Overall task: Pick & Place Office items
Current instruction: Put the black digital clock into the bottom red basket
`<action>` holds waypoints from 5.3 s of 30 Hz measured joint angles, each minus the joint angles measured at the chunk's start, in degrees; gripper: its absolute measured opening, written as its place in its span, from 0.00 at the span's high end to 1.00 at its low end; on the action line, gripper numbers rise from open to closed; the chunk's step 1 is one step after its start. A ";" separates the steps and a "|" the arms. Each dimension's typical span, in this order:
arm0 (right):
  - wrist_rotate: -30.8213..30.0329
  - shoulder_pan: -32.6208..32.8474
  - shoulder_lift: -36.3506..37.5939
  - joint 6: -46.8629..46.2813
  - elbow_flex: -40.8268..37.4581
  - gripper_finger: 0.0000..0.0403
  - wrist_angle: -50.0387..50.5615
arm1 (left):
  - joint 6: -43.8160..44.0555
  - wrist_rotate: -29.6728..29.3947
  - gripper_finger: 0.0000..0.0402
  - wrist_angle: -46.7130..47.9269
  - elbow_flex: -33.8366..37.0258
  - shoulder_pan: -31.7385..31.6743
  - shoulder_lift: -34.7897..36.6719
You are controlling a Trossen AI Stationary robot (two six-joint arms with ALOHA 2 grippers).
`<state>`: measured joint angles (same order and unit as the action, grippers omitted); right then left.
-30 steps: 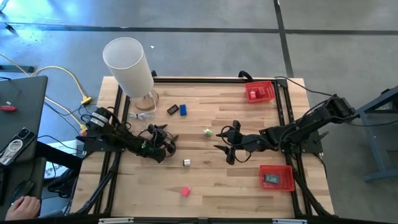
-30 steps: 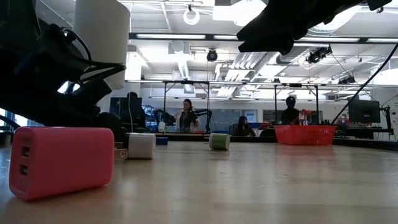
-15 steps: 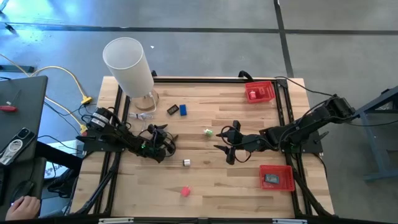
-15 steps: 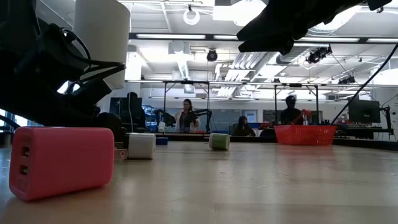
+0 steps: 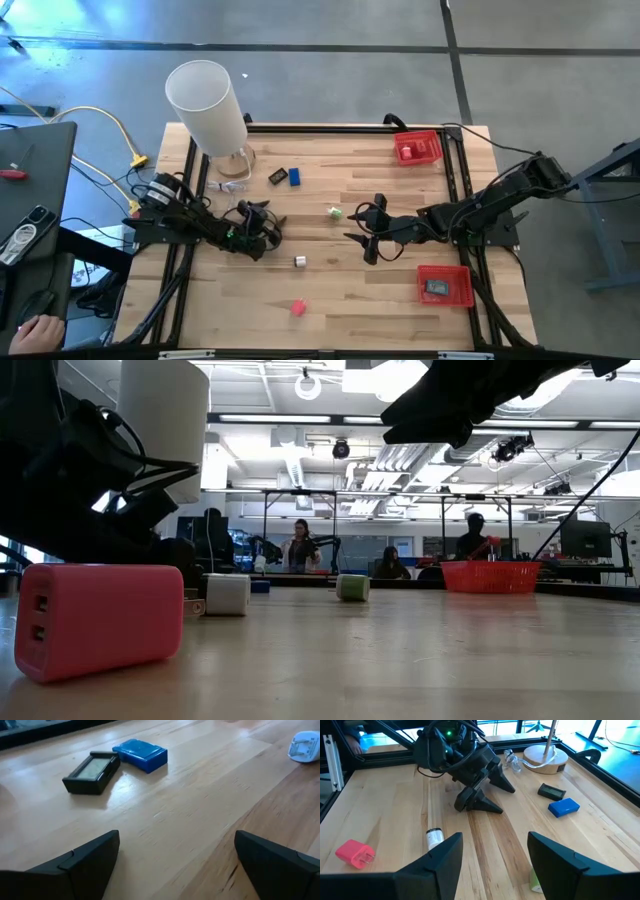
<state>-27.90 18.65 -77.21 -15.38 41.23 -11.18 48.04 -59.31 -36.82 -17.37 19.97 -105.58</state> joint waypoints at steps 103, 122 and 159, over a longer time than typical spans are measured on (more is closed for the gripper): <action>0.00 -0.02 0.00 -0.02 0.00 0.47 0.00 | -13.47 17.96 0.27 -16.37 -0.30 -28.15 0.02; 1.38 -0.02 0.00 0.15 0.00 0.47 0.45 | -10.36 19.22 0.64 -16.63 -0.46 -26.37 0.02; 1.33 -0.02 0.00 0.20 0.00 0.47 0.22 | -27.17 15.23 0.64 -28.70 -0.80 -11.52 -0.07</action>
<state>-26.57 18.63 -77.21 -15.18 41.23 -10.96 20.88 -44.08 -65.52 -18.16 8.45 -105.65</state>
